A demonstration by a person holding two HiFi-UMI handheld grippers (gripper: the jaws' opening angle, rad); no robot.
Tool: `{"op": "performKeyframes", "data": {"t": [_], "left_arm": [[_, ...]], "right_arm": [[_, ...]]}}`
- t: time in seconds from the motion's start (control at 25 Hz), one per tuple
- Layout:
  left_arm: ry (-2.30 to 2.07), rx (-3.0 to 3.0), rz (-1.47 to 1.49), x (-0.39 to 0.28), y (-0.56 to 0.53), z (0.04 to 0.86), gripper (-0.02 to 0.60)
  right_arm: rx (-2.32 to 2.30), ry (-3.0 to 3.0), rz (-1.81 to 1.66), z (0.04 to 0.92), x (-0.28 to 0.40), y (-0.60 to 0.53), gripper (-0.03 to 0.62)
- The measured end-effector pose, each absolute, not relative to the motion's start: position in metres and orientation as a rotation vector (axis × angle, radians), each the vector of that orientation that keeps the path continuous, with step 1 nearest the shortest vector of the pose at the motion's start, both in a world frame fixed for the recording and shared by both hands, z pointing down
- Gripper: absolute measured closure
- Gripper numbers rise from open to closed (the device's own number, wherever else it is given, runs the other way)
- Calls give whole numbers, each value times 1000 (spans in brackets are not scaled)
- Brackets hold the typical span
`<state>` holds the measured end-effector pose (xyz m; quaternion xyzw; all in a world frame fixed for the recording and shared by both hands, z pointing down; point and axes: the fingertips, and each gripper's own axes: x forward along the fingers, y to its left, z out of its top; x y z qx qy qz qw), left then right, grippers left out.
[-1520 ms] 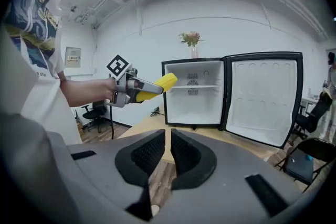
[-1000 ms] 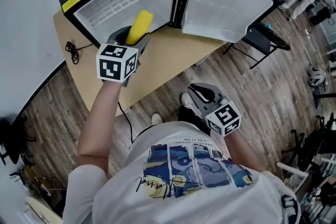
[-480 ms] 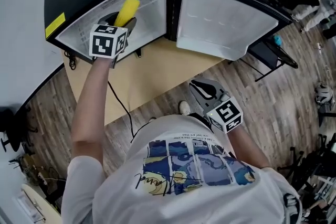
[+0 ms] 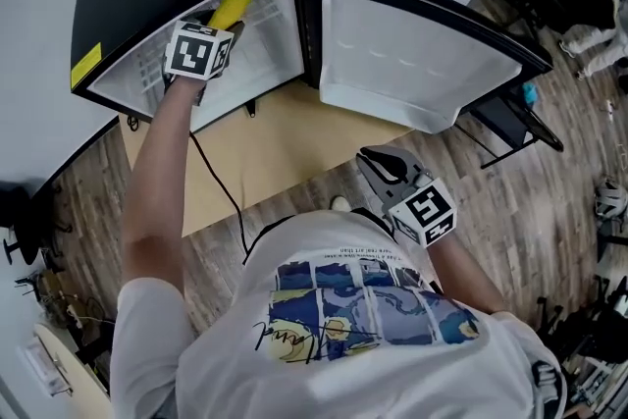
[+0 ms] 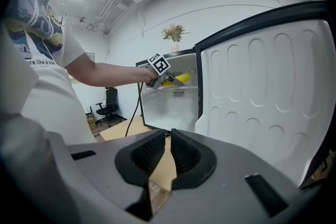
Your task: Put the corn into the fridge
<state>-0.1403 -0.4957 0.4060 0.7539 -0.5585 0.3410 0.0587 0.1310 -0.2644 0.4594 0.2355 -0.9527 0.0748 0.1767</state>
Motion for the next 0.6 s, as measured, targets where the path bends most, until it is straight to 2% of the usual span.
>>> {"op": "performKeyframes", "data": {"t": [0.16, 0.6], "left_arm": [[-1704, 2256, 1106, -138, -508, 412, 330], [-1802, 2206, 1079, -144, -525, 413, 328]], "right_arm": [[644, -2707, 234, 461, 141, -277, 559], [582, -2721, 253, 469, 160, -304, 559]]}}
